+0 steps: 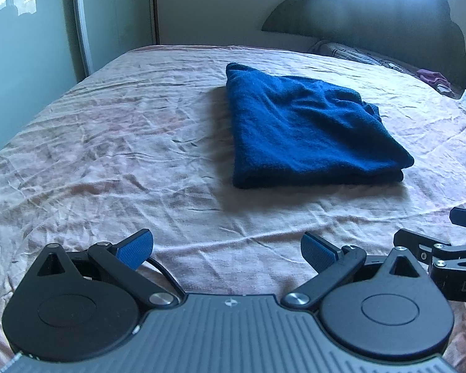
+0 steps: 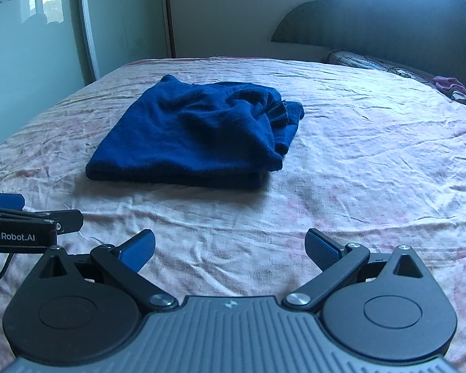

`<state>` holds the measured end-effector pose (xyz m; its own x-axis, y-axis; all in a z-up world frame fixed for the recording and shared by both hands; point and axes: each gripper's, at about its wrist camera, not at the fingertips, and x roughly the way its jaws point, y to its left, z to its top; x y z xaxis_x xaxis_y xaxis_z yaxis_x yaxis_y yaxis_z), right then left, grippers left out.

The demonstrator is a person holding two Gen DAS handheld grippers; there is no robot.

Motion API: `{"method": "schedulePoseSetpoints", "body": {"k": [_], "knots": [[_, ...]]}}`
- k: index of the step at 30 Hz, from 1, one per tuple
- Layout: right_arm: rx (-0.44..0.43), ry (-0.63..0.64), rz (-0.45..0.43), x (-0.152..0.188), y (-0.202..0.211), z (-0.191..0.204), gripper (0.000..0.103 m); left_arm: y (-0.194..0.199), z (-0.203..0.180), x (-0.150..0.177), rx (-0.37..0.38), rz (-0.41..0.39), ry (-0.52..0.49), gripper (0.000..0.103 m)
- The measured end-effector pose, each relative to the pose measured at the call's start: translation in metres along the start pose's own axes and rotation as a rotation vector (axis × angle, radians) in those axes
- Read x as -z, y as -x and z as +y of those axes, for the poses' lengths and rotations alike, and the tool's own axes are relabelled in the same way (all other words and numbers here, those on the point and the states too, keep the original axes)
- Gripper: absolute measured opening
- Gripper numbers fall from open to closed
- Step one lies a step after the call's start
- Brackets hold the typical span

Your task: Fold small clothes

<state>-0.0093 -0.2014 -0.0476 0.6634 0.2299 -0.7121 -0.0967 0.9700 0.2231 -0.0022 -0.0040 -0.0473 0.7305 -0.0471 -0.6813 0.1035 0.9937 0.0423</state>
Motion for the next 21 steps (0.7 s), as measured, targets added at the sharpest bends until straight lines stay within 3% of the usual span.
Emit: {"method": "schedulePoseSetpoints", "body": {"k": [21], "knots": [[-0.008, 0.001, -0.003, 0.0010, 0.0026, 0.0008, 0.103, -0.0003, 0.0020, 0.0004, -0.003, 0.006, 0.002, 0.102]]}}
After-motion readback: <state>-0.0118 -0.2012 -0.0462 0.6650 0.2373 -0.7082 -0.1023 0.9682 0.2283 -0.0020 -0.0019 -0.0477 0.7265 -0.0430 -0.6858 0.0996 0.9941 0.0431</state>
